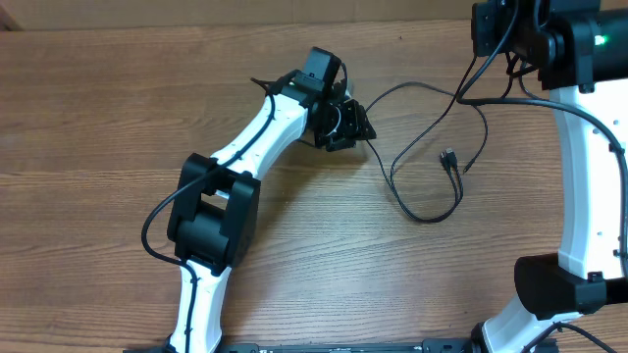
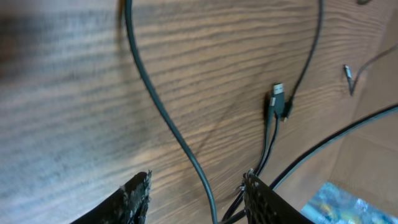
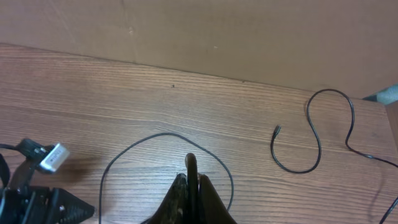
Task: Untangle cables
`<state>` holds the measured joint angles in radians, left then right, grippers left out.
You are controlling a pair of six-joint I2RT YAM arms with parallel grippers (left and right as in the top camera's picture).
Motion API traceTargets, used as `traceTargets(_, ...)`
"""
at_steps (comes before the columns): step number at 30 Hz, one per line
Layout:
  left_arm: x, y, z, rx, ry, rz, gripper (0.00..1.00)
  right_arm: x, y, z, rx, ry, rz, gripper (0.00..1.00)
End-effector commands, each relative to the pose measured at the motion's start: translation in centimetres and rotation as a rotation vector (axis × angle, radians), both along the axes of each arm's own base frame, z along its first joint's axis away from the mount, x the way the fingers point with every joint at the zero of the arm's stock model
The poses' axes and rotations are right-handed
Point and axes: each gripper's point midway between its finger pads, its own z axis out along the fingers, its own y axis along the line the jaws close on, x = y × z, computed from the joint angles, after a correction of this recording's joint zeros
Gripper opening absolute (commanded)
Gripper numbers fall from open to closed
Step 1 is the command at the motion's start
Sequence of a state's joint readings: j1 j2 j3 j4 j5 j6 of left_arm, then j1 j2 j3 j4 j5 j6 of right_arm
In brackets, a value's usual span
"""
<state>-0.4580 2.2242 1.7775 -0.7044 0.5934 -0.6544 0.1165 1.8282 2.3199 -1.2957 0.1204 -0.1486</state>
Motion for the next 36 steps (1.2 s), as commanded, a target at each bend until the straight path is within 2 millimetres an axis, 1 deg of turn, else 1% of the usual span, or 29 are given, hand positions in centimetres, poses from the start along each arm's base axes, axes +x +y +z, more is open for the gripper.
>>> traceTargets(1,-0.6,-0.7,-0.6,0.059,0.030,0.064,0.50,-0.6,-0.3,1.3,0.006,-0.032,-0.016,0.04)
traceTargets(6,-1.0,-1.3,-2.5,0.085,0.090,0.122,0.53,-0.7,-0.3,1.2,0.005,-0.027,-0.016,0.04)
traceTargets(9,-1.2,-1.5,-4.2,0.085,0.140,0.135,0.53,-0.7,-0.3,1.1,0.005,-0.023,-0.016,0.04)
traceTargets(13,-1.5,-2.5,-5.7,0.036,0.183,0.112,0.58,-1.0,-0.4,0.8,0.003,-0.009,-0.017,0.04)
traceTargets(16,-1.5,-2.5,-6.6,0.042,0.199,0.124,0.63,-1.0,-0.4,0.8,0.003,-0.008,-0.016,0.04)
traceTargets(17,-1.4,-2.6,-6.6,0.037,0.196,0.123,0.58,-1.0,-0.4,0.8,0.003,-0.008,-0.017,0.04)
traceTargets(18,-1.3,-2.7,-6.6,0.028,0.195,0.124,0.38,-1.0,-0.4,0.8,0.003,-0.008,-0.016,0.04)
traceTargets(19,-1.2,-3.0,-6.3,0.010,0.195,0.125,0.04,-1.0,-0.4,0.8,0.003,-0.008,-0.016,0.04)
traceTargets(22,-0.5,-4.6,-4.9,-0.093,0.177,0.100,0.04,-1.0,-0.3,0.8,0.003,-0.009,-0.016,0.04)
traceTargets(26,0.3,-6.9,-2.0,-0.255,0.134,0.038,0.04,-1.0,-0.4,0.8,0.002,-0.008,-0.017,0.04)
traceTargets(28,1.1,-7.1,-0.6,-0.290,0.100,0.029,0.04,-1.0,-0.4,0.8,0.002,-0.008,-0.017,0.04)
traceTargets(30,2.4,-6.6,1.1,-0.311,0.056,0.035,0.04,-1.0,-0.7,0.8,0.002,-0.008,-0.023,0.04)
traceTargets(31,3.2,-6.2,2.3,-0.325,0.033,0.039,0.04,-1.0,-0.9,0.8,0.002,-0.008,-0.028,0.04)
traceTargets(33,4.9,-4.7,5.0,-0.352,-0.026,0.046,0.04,-1.0,-1.6,0.8,0.002,-0.004,-0.044,0.04)
traceTargets(35,6.9,-2.0,8.0,-0.354,-0.093,0.075,0.04,-1.0,-2.5,0.7,0.004,-0.002,-0.067,0.04)
traceTargets(36,7.9,-0.4,9.4,-0.349,-0.129,0.091,0.04,-1.0,-3.1,0.7,0.007,-0.001,-0.084,0.04)
